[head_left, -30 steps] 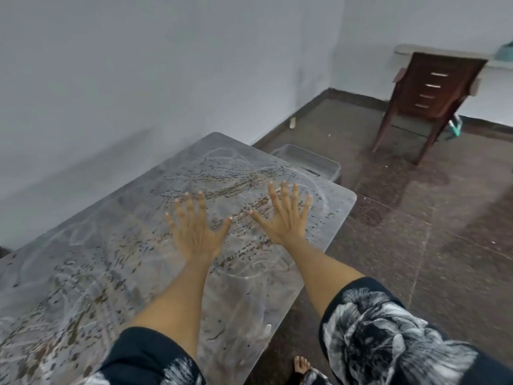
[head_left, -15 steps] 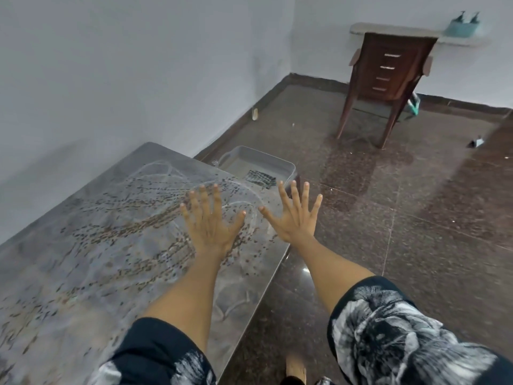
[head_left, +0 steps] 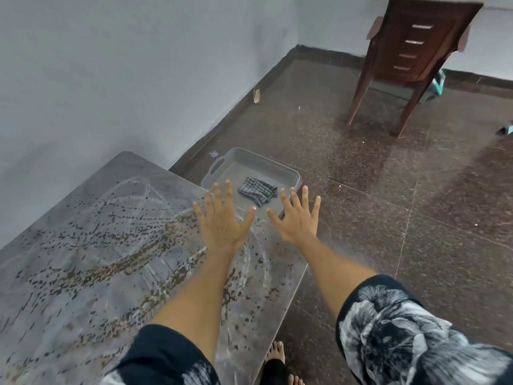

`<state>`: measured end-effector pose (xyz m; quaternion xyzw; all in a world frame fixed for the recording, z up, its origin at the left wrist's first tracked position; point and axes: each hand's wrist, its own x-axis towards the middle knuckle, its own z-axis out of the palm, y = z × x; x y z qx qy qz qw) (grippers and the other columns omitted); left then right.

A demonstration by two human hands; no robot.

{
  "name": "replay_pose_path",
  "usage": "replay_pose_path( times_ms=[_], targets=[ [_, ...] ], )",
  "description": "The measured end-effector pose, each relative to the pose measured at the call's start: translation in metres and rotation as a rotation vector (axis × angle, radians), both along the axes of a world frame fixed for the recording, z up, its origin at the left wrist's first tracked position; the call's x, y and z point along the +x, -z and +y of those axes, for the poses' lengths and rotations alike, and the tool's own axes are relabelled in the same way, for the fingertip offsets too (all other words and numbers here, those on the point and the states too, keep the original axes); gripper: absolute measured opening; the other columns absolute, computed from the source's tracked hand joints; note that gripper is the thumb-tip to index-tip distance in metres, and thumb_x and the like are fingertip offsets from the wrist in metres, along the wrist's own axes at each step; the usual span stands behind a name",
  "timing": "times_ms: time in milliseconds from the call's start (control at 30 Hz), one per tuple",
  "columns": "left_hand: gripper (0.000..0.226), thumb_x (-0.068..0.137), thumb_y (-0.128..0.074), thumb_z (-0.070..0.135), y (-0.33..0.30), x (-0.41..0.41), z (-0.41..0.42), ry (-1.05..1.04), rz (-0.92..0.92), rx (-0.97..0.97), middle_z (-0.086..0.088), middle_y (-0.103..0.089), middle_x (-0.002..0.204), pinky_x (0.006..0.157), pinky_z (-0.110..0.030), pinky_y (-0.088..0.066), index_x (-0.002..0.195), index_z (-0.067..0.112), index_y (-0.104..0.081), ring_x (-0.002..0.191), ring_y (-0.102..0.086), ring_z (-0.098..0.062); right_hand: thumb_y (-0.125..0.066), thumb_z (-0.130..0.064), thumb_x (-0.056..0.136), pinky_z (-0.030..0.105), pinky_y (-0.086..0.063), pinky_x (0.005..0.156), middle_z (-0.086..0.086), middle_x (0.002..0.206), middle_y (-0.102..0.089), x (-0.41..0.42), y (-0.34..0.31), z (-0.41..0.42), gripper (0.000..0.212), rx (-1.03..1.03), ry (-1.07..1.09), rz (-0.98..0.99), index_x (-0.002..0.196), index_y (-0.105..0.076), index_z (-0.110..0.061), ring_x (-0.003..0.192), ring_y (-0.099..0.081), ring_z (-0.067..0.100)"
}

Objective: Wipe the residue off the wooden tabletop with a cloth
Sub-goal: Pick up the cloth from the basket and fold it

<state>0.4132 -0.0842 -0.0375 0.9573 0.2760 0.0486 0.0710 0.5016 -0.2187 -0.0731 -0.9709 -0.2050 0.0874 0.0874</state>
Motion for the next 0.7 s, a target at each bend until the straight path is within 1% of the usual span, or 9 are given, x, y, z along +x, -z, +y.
replay_pose_path(
  times_ms=[67, 133, 200, 267, 333, 433, 500, 633, 700],
  targets=[
    [0.073, 0.092, -0.032, 0.055, 0.004, 0.023, 0.007, 0.046, -0.035, -0.124, -0.004, -0.012, 0.156, 0.114, -0.046, -0.007, 0.149, 0.021, -0.001, 0.142, -0.017, -0.025, -0.016, -0.063, 0.092, 0.05, 0.021, 0.107, 0.001, 0.158, -0.002, 0.019, 0.002, 0.01, 0.069, 0.003, -0.006, 0.009, 0.15, -0.004, -0.027, 0.142, 0.019, 0.027],
    [0.063, 0.095, -0.039, 0.042, 0.01, 0.045, 0.011, 0.091, -0.067, -0.253, -0.007, -0.028, 0.149, 0.106, -0.041, -0.029, 0.147, 0.014, -0.017, 0.133, -0.035, -0.025, -0.017, -0.059, 0.094, 0.051, 0.018, 0.109, 0.001, 0.158, -0.004, 0.039, 0.006, 0.022, 0.065, 0.005, -0.005, 0.021, 0.15, -0.006, -0.026, 0.142, 0.017, 0.027],
    [0.054, 0.096, -0.04, 0.036, 0.016, 0.067, 0.015, 0.08, -0.081, -0.381, -0.007, -0.034, 0.143, 0.095, -0.037, -0.038, 0.142, 0.011, -0.027, 0.123, -0.044, -0.024, -0.019, -0.056, 0.096, 0.051, 0.014, 0.111, 0.002, 0.158, -0.006, 0.061, 0.015, 0.034, 0.063, -0.01, -0.009, 0.04, 0.15, -0.008, -0.025, 0.143, 0.015, 0.028],
    [0.047, 0.096, -0.041, 0.034, 0.024, 0.089, 0.02, 0.025, -0.073, -0.501, -0.008, -0.038, 0.139, 0.091, -0.036, -0.039, 0.137, 0.01, -0.034, 0.118, -0.046, -0.025, -0.021, -0.052, 0.097, 0.05, 0.008, 0.114, 0.002, 0.158, -0.006, 0.084, 0.026, 0.045, 0.062, -0.031, -0.022, 0.061, 0.15, -0.008, -0.023, 0.143, 0.014, 0.028],
    [0.042, 0.096, -0.045, 0.031, 0.041, 0.119, 0.03, -0.063, -0.071, -0.624, -0.009, -0.043, 0.134, 0.093, -0.033, -0.038, 0.132, 0.01, -0.04, 0.117, -0.046, -0.024, -0.023, -0.048, 0.098, 0.047, 0.003, 0.116, 0.003, 0.158, -0.005, 0.115, 0.044, 0.061, 0.06, -0.047, -0.042, 0.094, 0.15, -0.008, -0.021, 0.143, 0.013, 0.028],
    [0.039, 0.094, -0.05, 0.027, 0.07, 0.162, 0.051, -0.269, -0.048, -0.835, -0.011, -0.046, 0.131, 0.094, -0.032, -0.037, 0.127, 0.007, -0.043, 0.118, -0.046, -0.025, -0.026, -0.041, 0.099, 0.045, -0.005, 0.117, 0.004, 0.158, -0.005, 0.155, 0.079, 0.088, 0.058, -0.055, -0.1, 0.161, 0.15, -0.009, -0.018, 0.143, 0.011, 0.028],
    [0.037, 0.094, -0.051, 0.026, 0.092, 0.187, 0.061, -0.417, -0.052, -0.948, -0.012, -0.05, 0.127, 0.091, -0.032, -0.039, 0.124, 0.006, -0.044, 0.113, -0.049, -0.027, -0.027, -0.038, 0.099, 0.045, -0.009, 0.117, 0.004, 0.158, -0.007, 0.179, 0.106, 0.107, 0.057, -0.048, -0.125, 0.211, 0.15, -0.01, -0.018, 0.144, 0.009, 0.027],
    [0.038, 0.094, -0.051, 0.026, 0.139, 0.22, 0.077, -0.618, -0.049, -1.061, -0.012, -0.053, 0.122, 0.091, -0.033, -0.04, 0.126, 0.007, -0.044, 0.111, -0.051, -0.028, -0.029, -0.037, 0.099, 0.046, -0.011, 0.116, 0.004, 0.157, -0.011, 0.21, 0.149, 0.131, 0.057, -0.045, -0.161, 0.29, 0.15, -0.011, -0.017, 0.144, 0.004, 0.027],
    [0.035, 0.094, -0.051, 0.027, 0.162, 0.233, 0.081, -0.686, -0.04, -1.131, -0.012, -0.055, 0.112, 0.083, -0.032, -0.042, 0.123, 0.009, -0.045, 0.099, -0.054, -0.027, -0.031, -0.036, 0.099, 0.046, -0.012, 0.116, 0.005, 0.157, -0.013, 0.224, 0.169, 0.138, 0.058, -0.06, -0.175, 0.32, 0.149, -0.011, -0.016, 0.144, -0.001, 0.029]
  ],
)
